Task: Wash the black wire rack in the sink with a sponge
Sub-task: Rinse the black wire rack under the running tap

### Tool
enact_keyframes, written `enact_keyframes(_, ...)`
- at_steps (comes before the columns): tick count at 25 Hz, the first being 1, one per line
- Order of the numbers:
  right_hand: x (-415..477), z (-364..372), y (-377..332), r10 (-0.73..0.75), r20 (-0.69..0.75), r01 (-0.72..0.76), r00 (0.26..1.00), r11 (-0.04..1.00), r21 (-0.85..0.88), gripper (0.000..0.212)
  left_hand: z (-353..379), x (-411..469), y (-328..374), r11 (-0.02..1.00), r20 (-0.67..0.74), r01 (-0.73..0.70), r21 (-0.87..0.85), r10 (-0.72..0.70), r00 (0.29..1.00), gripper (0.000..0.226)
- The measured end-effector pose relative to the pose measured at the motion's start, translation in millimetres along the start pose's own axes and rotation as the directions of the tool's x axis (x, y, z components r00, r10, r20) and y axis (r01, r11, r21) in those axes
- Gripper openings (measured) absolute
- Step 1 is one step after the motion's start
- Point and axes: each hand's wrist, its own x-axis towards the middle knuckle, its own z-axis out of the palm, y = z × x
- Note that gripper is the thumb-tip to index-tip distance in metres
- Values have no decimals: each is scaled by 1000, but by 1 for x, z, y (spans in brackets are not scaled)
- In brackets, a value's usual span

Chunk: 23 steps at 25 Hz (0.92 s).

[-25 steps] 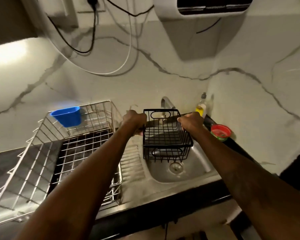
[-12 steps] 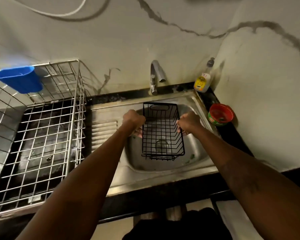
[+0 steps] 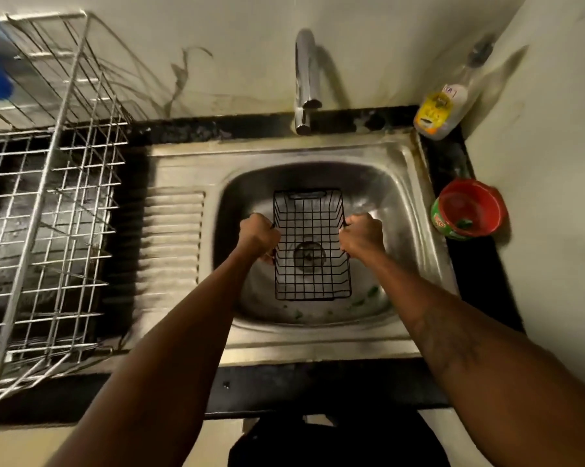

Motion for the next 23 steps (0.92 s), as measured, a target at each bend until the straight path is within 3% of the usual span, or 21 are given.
enact_keyframes(9,5,20,6,-36,-41,33,999,998,-53,34,14,28,-19,999,94,39,-35,-36,995,14)
enact_keyframes(11,5,17,4,-19,-54,16,998,999,-48,31,4,29,-11,997,56,55,58,-59,997,13)
enact_keyframes(13,2,14,3,-21,-69,17,997,999,-45,26,-9,30,3,978,-138,-73,194,101,985,18)
enact_keyframes(16,0,8,2,-61,-105,59,993,998,-21,16,-31,28,48,917,-323,-385,98,396,860,24)
enact_keyframes(19,0,5,-4,-118,-137,119,983,993,1,12,-44,32,103,846,-355,-533,16,503,788,38)
enact_keyframes(23,-3,5,-15,-171,-162,181,972,982,46,17,-45,48,131,811,-418,-585,-2,531,737,57)
